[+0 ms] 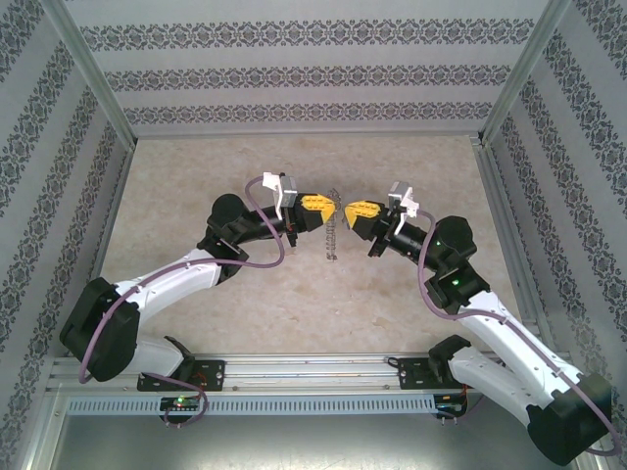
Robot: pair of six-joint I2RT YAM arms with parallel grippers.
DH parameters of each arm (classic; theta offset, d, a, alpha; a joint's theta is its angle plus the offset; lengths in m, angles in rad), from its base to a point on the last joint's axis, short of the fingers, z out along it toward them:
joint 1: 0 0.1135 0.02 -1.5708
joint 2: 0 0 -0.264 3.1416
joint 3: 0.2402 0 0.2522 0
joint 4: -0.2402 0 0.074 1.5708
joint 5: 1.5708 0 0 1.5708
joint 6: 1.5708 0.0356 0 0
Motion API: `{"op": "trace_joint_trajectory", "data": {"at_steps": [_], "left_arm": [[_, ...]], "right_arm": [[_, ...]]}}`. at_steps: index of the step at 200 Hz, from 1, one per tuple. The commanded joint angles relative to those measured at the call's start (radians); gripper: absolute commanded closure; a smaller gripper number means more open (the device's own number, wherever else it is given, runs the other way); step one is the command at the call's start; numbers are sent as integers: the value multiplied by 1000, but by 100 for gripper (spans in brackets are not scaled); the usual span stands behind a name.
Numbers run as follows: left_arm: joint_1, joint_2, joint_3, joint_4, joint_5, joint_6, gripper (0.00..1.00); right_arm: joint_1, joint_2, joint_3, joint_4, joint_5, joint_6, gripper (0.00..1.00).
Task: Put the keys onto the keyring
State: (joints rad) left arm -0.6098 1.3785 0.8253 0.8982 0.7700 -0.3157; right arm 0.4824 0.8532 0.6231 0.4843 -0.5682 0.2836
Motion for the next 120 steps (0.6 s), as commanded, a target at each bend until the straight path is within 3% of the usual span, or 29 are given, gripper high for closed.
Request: {"op": "trace_joint_trajectory", "data": {"at_steps": [1,120], "left_arm": [[-19,2,44,35,15,0,100],[-34,8,56,9,24,18,100]], "right_arm": [[13,6,36,44,-8,-17,100],[37,27,55,51,-2,-36,100]]}}
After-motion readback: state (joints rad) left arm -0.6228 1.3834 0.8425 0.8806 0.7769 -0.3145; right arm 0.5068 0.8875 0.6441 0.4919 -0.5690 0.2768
